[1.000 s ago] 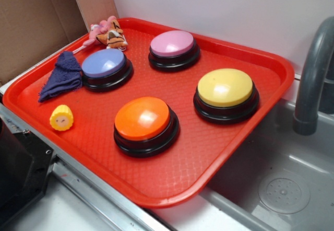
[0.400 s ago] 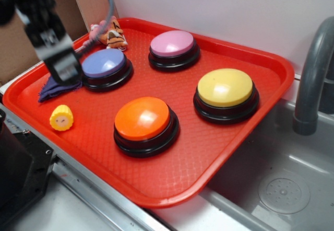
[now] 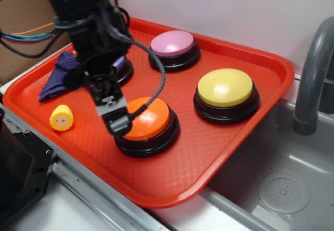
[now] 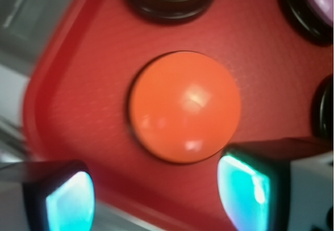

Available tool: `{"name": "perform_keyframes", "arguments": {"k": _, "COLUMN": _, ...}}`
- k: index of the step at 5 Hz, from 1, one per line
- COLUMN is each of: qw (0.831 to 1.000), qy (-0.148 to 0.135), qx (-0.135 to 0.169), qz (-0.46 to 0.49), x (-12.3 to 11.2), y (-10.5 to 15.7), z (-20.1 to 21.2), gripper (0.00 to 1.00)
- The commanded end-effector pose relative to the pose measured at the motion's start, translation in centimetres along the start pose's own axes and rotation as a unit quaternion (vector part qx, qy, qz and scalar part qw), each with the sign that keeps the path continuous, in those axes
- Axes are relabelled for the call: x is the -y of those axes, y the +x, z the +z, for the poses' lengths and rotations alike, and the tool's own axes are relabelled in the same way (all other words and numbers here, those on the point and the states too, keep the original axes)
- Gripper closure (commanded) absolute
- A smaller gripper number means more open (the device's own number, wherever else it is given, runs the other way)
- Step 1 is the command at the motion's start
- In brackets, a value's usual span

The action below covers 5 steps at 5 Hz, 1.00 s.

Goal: Push the orange button.

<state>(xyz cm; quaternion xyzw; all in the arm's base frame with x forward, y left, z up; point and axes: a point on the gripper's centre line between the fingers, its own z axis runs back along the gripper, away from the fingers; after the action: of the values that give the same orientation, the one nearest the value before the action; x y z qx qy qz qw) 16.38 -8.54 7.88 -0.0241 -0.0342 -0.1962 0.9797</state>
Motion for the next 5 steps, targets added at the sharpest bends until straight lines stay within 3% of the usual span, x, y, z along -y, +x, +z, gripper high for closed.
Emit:
{"name": "perform_keyframes", "arguments": {"k": 1, "qw": 1.0, "qy": -0.008, "qx": -0.008, "qz": -0.003, "x": -2.0, "y": 4.4, "z": -1.8, "gripper": 0.0}}
{"name": "perform_keyframes", "arguments": {"k": 2, "qw": 0.999, "qy": -0.015, "qx": -0.027, "qz": 0.015, "x": -0.2, "y": 6.0, "z": -3.2, "gripper": 0.0}}
{"name": "perform_keyframes", "arguments": {"k": 3, "qw": 0.999, "qy": -0.009, "qx": -0.034, "qz": 0.026, "x": 0.5, "y": 4.9, "z": -3.8, "gripper": 0.0}}
{"name": "perform_keyframes", "arguments": {"k": 5, "qw": 0.999, "qy": 0.033, "qx": -0.005, "qz": 0.016, "x": 0.5, "y": 5.0, "z": 1.2, "gripper": 0.0}}
